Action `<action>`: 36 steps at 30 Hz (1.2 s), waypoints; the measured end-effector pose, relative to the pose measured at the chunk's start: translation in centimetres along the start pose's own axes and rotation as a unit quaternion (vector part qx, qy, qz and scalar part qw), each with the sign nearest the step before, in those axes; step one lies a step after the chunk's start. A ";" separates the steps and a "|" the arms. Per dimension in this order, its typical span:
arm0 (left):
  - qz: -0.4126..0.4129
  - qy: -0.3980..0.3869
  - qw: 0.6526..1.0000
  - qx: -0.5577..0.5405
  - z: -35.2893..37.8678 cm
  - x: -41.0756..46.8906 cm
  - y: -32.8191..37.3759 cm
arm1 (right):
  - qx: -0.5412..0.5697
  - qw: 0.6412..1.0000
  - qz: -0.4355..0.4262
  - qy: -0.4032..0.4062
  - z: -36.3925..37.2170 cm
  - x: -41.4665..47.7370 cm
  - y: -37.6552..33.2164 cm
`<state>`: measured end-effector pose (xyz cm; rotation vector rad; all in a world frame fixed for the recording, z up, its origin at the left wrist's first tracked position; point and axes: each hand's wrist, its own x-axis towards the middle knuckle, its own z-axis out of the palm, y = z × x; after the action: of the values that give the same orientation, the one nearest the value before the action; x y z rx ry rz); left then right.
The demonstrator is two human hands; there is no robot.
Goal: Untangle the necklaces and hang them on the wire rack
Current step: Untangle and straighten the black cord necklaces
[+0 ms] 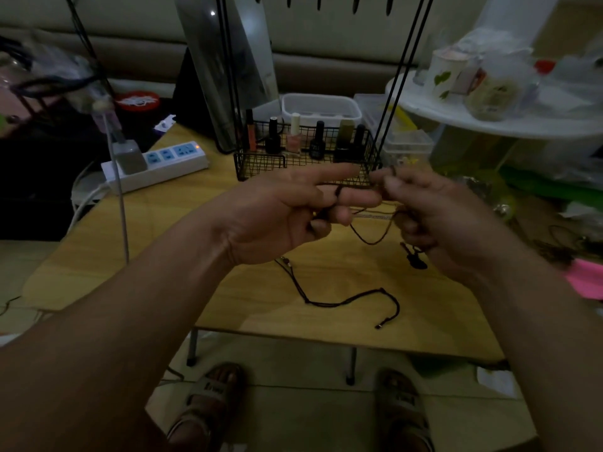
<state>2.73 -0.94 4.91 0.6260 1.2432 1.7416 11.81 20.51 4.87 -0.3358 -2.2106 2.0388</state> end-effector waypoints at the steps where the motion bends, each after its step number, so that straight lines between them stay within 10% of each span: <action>1: 0.001 -0.008 1.000 -0.011 0.2 0.0 0.0 | -0.009 1.000 -0.007 -0.009 0.7 0.1 0.2; 15: 0.013 0.018 0.999 -0.032 0.7 -0.3 0.1 | 0.048 0.995 0.011 -0.085 2.3 0.8 0.8; 24: -0.011 0.206 0.930 0.303 -1.3 -1.8 1.1 | -0.022 0.999 -0.020 0.028 -0.1 0.5 0.3; 36: 0.056 0.453 0.878 -0.143 -7.2 -3.1 0.8 | -0.253 0.967 0.018 0.017 -3.3 0.6 0.8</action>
<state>-1.73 -7.19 3.24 -0.3764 1.5014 2.3654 12.07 23.95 4.35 -0.4511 -2.6944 1.4356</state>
